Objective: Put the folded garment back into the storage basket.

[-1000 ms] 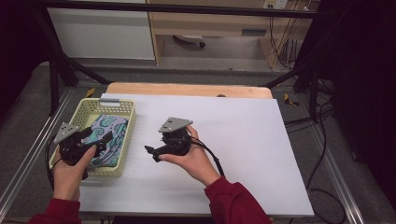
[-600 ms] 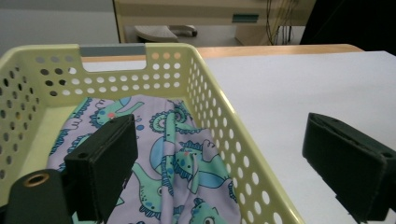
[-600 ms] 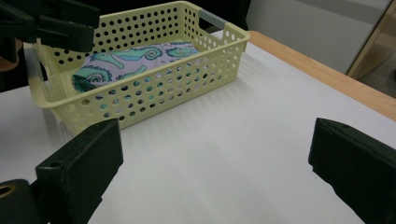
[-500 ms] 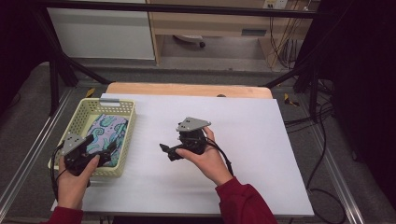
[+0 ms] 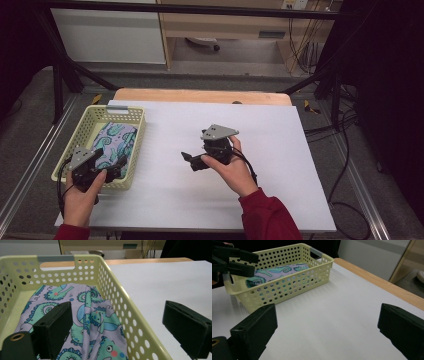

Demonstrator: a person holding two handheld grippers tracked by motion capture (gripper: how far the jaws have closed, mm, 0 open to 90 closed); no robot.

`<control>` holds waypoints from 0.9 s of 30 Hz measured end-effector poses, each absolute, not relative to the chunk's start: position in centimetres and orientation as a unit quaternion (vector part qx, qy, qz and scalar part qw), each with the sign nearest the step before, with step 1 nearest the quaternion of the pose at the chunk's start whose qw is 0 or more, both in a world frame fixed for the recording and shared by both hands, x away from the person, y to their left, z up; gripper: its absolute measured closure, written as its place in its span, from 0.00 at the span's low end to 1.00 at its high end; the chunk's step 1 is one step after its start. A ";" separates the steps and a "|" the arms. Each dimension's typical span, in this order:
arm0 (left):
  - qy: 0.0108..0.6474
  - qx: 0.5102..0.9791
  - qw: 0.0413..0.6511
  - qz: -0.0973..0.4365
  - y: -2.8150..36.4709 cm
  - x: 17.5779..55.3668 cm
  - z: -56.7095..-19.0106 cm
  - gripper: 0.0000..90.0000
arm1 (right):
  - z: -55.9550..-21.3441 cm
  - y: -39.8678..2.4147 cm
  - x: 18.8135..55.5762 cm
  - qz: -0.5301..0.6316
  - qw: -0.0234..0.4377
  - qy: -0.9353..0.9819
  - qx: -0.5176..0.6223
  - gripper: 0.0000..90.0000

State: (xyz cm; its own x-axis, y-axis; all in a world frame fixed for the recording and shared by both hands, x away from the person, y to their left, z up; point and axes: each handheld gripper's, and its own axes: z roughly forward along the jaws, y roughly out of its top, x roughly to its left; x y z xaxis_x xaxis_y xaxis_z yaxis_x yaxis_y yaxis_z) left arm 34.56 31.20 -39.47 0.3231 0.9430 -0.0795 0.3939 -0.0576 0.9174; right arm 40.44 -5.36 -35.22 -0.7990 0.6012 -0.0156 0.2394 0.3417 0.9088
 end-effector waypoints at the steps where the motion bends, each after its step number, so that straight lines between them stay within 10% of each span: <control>1: 0.502 0.664 0.468 0.297 31.3 34.6 -39.5 0.09 | -35.1 -5.7 40.5 0.510 0.180 0.798 0.265 0.03; 27: 0.502 0.668 0.467 0.290 31.1 34.6 -39.9 0.08 | -33.6 -12.6 40.8 0.516 0.224 0.763 0.319 0.03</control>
State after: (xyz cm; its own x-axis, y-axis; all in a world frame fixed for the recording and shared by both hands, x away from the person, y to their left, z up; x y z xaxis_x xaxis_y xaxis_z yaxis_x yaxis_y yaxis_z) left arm 34.60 31.13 -39.87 0.3271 0.9414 -0.0818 0.4006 -0.0597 0.9143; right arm 40.84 -12.63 -33.56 -0.6969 0.7171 -0.0121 0.2552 0.2637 0.9303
